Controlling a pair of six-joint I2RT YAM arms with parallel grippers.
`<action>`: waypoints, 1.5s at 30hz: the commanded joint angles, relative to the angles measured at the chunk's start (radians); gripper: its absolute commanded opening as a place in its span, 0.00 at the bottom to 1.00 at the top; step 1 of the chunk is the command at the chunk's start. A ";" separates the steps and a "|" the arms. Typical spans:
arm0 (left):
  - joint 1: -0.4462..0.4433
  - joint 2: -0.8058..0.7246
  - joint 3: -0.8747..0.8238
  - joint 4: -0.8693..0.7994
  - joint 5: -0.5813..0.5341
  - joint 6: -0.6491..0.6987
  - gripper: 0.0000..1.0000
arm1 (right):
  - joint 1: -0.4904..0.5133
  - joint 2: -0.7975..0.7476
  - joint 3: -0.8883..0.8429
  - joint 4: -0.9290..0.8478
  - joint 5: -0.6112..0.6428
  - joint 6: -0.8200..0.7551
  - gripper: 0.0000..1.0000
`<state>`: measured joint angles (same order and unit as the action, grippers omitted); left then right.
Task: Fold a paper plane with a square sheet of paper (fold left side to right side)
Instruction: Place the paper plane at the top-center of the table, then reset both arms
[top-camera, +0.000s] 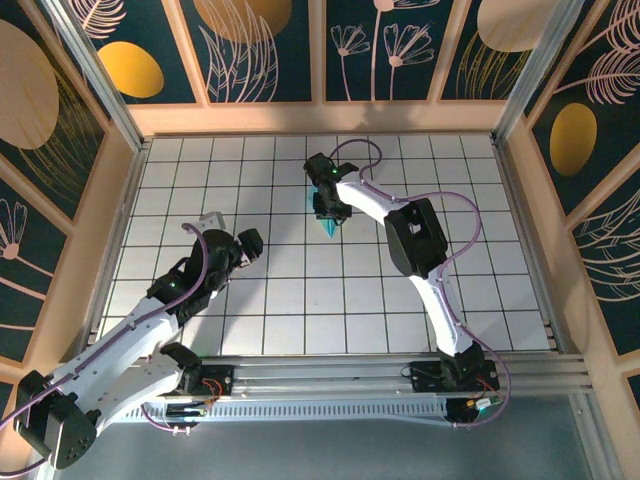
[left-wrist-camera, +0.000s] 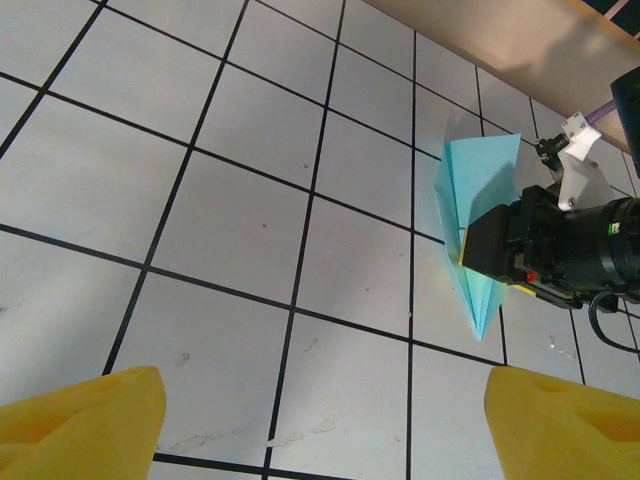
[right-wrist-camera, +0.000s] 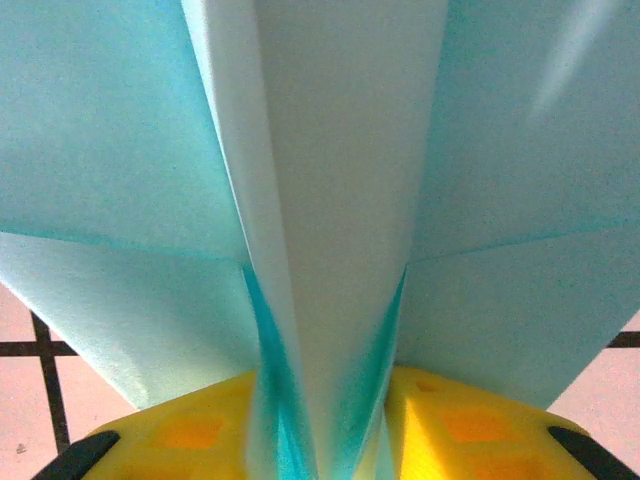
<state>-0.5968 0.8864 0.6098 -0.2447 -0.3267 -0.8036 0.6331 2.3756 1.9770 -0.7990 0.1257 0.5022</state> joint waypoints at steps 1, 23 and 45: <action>0.000 0.003 0.029 -0.024 -0.017 0.014 0.83 | 0.018 -0.062 0.012 -0.062 0.037 -0.011 0.37; 0.050 0.076 0.062 0.032 0.085 -0.014 0.91 | 0.056 -0.268 -0.086 -0.081 0.119 -0.043 0.54; 0.448 0.266 0.051 0.324 -0.017 0.135 0.99 | -0.414 -1.185 -1.158 0.733 0.071 -0.286 0.99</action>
<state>-0.1551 1.1584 0.6788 -0.0189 -0.2455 -0.7120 0.2707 1.2469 0.8883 -0.2695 0.2234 0.2756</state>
